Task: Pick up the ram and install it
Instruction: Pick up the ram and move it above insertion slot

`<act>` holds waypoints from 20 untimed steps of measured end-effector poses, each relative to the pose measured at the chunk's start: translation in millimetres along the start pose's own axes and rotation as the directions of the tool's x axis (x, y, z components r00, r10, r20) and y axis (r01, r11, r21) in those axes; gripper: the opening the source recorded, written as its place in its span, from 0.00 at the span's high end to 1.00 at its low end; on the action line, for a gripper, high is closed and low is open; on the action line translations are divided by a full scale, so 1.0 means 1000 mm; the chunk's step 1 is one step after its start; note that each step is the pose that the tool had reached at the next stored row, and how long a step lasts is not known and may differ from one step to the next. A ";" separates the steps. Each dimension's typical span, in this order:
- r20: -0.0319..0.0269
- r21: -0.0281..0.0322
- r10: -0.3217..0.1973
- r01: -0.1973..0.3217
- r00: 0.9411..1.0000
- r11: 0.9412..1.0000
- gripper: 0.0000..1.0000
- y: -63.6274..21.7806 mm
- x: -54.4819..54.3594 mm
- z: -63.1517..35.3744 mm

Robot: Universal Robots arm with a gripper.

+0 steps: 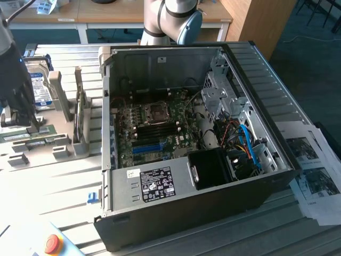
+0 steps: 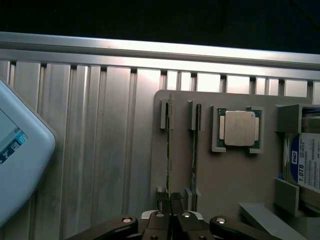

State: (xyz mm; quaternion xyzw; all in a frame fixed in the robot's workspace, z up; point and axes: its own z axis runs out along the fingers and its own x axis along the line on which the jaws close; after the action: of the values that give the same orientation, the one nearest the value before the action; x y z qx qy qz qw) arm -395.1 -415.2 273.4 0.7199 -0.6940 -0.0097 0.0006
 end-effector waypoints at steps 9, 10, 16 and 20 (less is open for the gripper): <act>0.000 0.000 0.000 0.000 1.000 1.000 0.88 0.0002 0.000 -0.0141; 0.000 0.000 0.000 0.000 1.000 1.000 0.88 0.0002 0.000 -0.0157; 0.000 0.000 0.000 0.000 1.000 1.000 0.88 0.0003 0.000 -0.0253; 0.000 0.000 0.000 0.000 1.000 1.000 0.88 0.0004 0.000 -0.0317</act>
State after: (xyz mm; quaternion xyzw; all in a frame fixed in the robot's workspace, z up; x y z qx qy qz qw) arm -395.1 -415.2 305.1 0.7199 -0.6940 -0.0096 0.0006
